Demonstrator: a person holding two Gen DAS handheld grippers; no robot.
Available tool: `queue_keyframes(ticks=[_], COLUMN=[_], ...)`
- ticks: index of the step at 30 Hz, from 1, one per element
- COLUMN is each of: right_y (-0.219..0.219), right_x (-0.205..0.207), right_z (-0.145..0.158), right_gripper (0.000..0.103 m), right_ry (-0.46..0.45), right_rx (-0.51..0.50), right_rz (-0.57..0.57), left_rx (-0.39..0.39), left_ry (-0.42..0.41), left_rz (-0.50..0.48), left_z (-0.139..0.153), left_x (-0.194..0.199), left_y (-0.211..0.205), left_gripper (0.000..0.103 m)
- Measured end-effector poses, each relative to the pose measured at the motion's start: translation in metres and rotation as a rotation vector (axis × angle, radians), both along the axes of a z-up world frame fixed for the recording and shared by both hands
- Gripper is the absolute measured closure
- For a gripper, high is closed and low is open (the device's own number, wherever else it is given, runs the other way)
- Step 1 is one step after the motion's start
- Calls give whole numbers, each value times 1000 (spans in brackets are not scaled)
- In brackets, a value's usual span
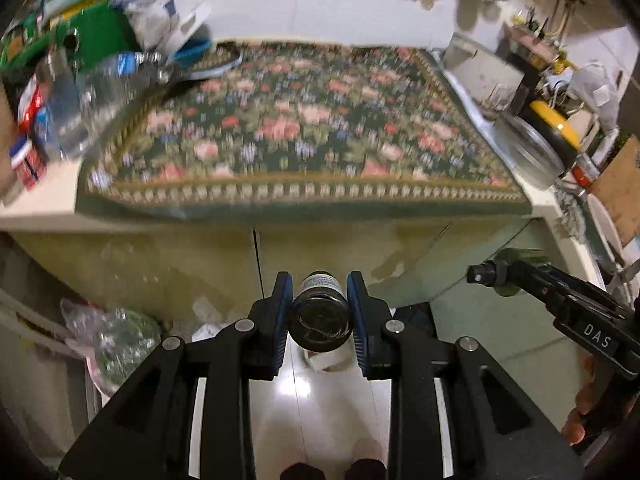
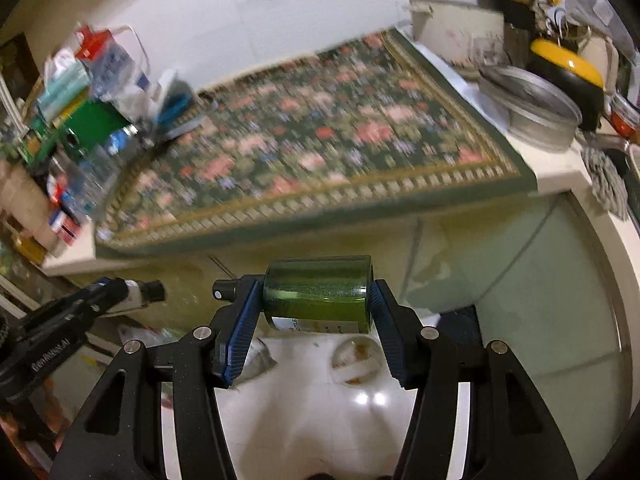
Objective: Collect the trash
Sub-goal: 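Carry both bottles down toward the white floor bin, then open both tools to drop the bottles into the bin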
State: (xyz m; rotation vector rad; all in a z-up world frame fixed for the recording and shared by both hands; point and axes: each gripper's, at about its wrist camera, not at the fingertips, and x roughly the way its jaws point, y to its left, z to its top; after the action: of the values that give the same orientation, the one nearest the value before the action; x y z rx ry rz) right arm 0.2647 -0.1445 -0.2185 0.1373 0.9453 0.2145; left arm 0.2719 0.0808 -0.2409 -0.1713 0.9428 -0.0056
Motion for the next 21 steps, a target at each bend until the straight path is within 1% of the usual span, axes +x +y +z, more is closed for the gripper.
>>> queue_keyframes(ticks=[7,10,14,18,21], right_y=[-33,-35,-29,-19,-11], right_x=[7,13,26,43,55], right_z=[-76,-112,-153,-179,-188], right_gripper=[51,51,51,50,50], right_ry=[129,186,231,252,250], right_rx=[-39,-50,-57,-29,-18], right_rz=[33,69,122,157,190], left_rx=[-25,-39,-15,-9,-11], left_ry=[114,165,199,224,233], left_rz=[57,60,44,39,34], left_z=[-83,-121,-158,-186,-201], left_x=[-5,-5,-1,8,15], left_y=[-31,-44,-58,-62,-63], left_gripper=[76,76,76,76,76])
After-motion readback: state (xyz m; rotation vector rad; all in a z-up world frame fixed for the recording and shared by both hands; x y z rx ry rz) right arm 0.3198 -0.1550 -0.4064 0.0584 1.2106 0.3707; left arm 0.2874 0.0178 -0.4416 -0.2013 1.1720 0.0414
